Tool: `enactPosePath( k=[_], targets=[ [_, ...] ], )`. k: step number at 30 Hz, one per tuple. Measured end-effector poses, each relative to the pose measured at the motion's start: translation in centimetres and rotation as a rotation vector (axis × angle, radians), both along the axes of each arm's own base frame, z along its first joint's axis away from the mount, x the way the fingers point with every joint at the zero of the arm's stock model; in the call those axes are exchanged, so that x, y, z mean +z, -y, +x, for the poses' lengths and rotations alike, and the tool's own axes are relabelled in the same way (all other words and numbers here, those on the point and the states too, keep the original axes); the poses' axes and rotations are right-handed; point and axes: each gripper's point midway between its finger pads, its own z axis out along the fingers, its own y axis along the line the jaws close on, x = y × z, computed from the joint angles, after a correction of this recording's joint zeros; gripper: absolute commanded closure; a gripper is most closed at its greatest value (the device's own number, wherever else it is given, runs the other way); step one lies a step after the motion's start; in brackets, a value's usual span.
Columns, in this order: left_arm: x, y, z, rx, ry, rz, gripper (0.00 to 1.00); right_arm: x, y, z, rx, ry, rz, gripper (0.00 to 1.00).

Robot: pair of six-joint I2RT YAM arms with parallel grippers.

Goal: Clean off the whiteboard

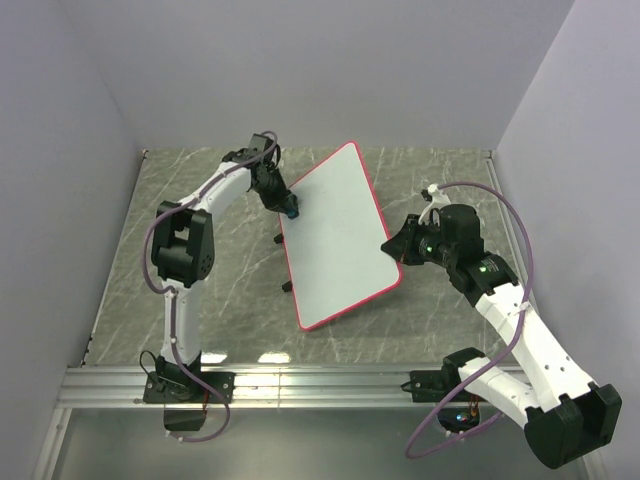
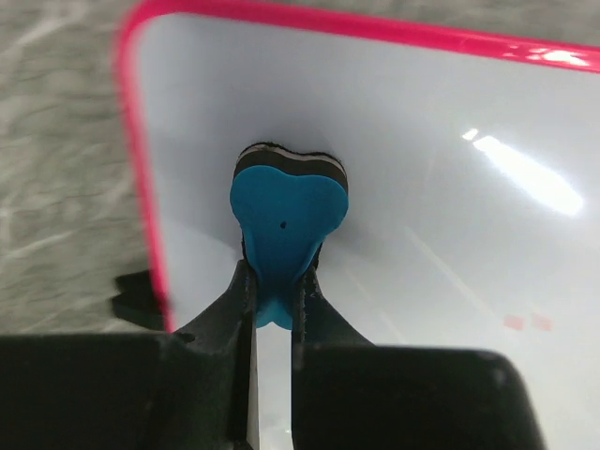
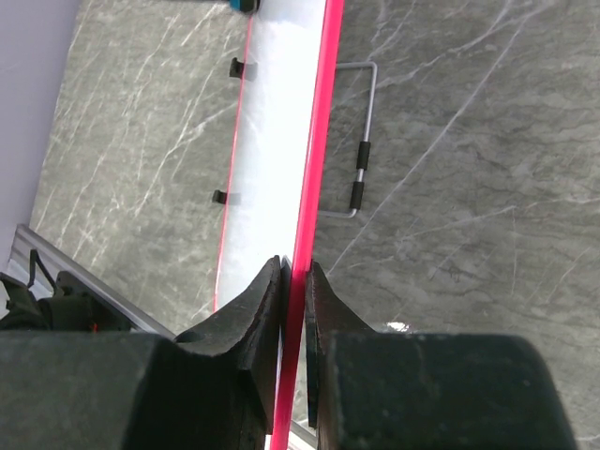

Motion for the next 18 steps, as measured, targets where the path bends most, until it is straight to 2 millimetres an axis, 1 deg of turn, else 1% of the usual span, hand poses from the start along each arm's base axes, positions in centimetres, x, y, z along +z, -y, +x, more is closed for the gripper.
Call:
enactPosePath(
  k=[3, 8, 11, 14, 18],
  targets=[
    [2.3, 2.0, 0.8, -0.039, 0.052, -0.052, 1.0, 0.0, 0.0, 0.0, 0.001, 0.002, 0.0, 1.0],
    [7.4, 7.3, 2.3, -0.153, 0.167, -0.181, 1.0, 0.0, 0.0, 0.1, 0.0, 0.006, 0.0, 1.0],
    [9.1, 9.8, 2.0, -0.208, 0.206, -0.234, 1.0, 0.0, 0.0, 0.1, -0.002, 0.005, -0.002, 1.0],
    [9.5, 10.7, 1.8, -0.225, 0.216, -0.254, 1.0, -0.1, 0.0, 0.1, -0.006, 0.003, -0.006, 1.0],
    [9.6, 10.6, 1.8, -0.223, 0.211, -0.267, 1.0, -0.1, 0.0, 0.1, -0.005, 0.009, -0.007, 1.0]
  ],
)
